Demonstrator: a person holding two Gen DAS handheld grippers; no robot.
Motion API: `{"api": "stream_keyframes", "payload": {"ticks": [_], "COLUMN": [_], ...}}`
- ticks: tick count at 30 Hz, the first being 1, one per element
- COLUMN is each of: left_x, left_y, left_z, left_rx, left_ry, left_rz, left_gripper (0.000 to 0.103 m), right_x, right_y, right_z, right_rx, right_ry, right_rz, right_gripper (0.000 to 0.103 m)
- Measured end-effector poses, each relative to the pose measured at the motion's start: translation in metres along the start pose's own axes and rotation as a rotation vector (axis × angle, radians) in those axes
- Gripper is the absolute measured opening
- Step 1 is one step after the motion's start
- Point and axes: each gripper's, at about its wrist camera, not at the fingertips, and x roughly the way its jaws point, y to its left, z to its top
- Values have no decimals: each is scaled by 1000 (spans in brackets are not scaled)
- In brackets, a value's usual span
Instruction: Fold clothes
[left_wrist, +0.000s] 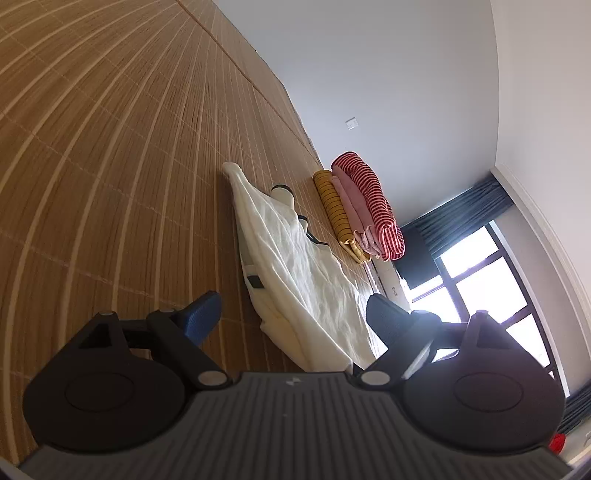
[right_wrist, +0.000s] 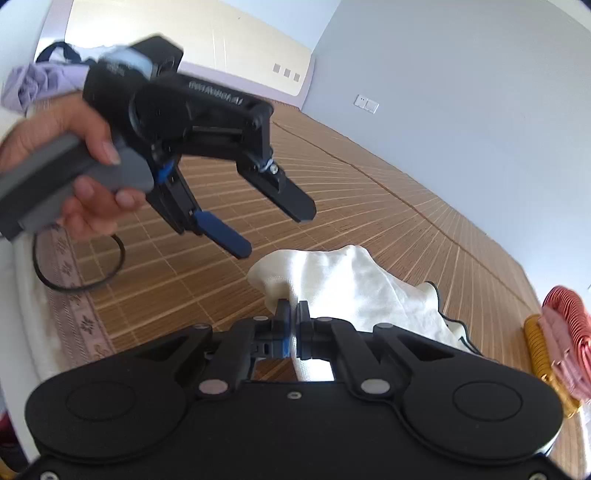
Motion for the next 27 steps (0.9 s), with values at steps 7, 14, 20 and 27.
{"api": "stream_keyframes", "payload": {"ticks": [7, 14, 20, 27], "left_x": [38, 64, 75, 73], "left_y": [-2, -18, -22, -14], "left_z": [-15, -24, -28, -23], "left_rx": [-87, -46, -13, -59], "left_ry": [51, 48, 55, 58], "left_rz": [-20, -12, 50, 36], "left_gripper": [90, 88, 42, 33], "right_x": [-42, -76, -73, -59], "right_y": [-20, -20, -4, 38], "right_z": [-18, -19, -34, -40], "right_rx": [96, 112, 68, -39], "right_ry": [-28, -33, 12, 4], "right_rz": [68, 91, 60, 21], "right_gripper": [4, 4, 8, 52]}}
